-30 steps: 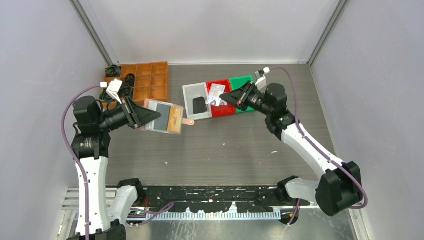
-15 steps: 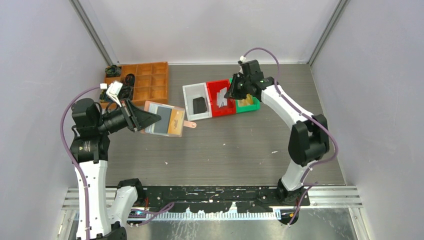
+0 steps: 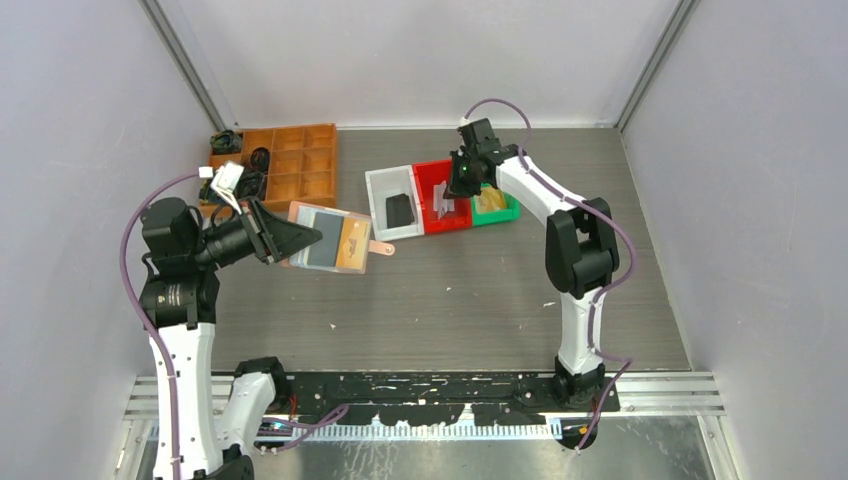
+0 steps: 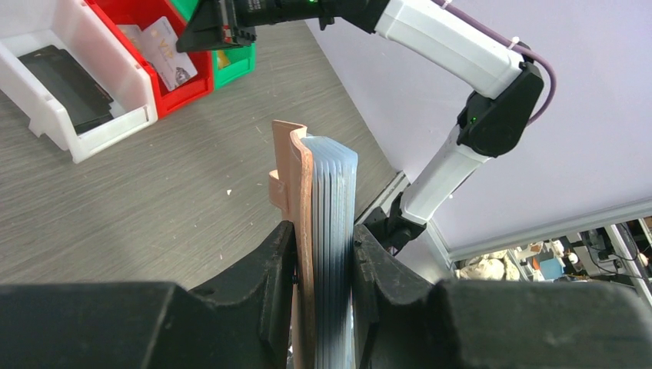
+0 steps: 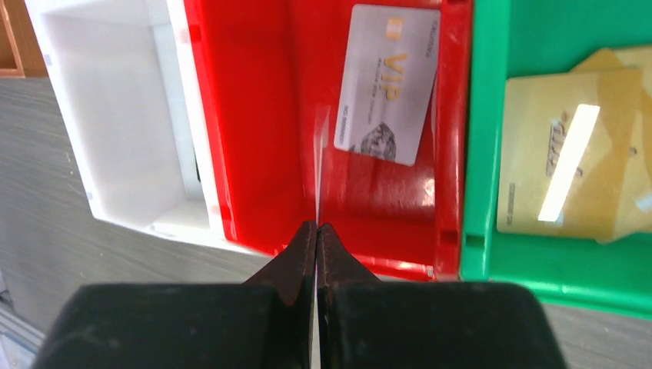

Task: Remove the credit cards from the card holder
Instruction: Place the credit card in the storage box.

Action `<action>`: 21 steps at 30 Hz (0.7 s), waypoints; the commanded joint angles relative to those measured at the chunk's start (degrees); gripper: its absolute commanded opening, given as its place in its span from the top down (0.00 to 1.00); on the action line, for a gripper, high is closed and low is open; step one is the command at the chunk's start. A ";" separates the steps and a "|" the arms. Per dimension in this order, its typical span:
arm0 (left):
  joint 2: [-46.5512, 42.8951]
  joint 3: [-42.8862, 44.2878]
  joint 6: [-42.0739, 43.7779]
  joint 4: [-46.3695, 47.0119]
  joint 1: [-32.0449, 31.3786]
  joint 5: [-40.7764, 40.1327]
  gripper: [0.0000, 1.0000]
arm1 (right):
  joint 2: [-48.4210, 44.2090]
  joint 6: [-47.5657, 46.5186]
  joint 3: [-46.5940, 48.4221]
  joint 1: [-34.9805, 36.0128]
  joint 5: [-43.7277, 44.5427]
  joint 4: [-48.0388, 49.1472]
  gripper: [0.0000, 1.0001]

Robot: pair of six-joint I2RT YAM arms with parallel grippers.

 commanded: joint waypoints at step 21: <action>-3.40 1.25 -5.42 9.38 0.28 2.27 1.00 | -15.90 -1.53 2.99 7.99 9.20 4.99 0.40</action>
